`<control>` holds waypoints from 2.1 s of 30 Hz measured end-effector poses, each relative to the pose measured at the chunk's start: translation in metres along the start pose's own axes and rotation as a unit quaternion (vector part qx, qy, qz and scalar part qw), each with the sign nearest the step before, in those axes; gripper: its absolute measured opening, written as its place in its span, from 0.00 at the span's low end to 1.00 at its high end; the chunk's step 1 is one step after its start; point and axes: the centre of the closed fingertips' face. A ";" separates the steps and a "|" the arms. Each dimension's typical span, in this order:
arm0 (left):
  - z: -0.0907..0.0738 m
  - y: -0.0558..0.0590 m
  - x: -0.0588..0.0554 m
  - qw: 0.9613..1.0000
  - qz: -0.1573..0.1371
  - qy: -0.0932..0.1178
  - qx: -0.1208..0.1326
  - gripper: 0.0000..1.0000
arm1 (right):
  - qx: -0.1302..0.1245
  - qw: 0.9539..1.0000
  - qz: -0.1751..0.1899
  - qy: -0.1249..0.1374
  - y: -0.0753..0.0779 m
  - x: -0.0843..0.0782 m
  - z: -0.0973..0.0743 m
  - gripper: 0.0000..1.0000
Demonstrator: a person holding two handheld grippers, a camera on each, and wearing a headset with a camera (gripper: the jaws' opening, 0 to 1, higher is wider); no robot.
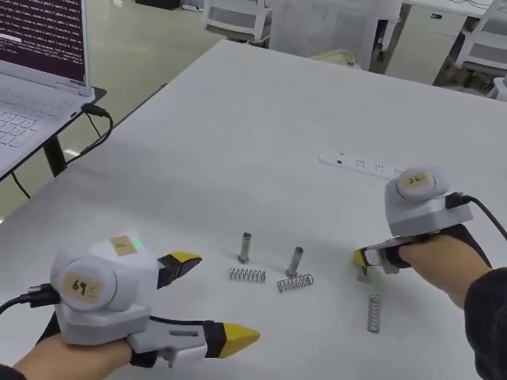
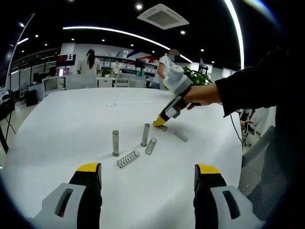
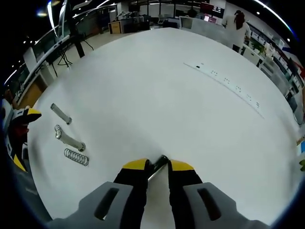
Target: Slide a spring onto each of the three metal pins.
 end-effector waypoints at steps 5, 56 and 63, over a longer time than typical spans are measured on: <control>0.000 0.001 -0.001 1.000 -0.001 -0.001 -0.002 0.76 | -0.005 1.000 -0.016 -0.013 0.003 0.000 0.001 0.12; 0.001 0.006 0.005 1.000 0.010 0.002 -0.011 0.72 | 0.022 0.999 0.001 0.033 -0.011 0.007 -0.029 0.06; 0.000 0.007 0.006 1.000 0.014 0.002 -0.011 0.72 | 0.028 0.998 0.000 0.048 -0.020 0.007 -0.037 0.06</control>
Point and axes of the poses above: the centre of the closed fingertips' face, and the gripper's own axes: z roughly forward along the fingers, y roughly to its right, x roughly out of its top, and after that the axes turned 5 degrees about y, right-handed
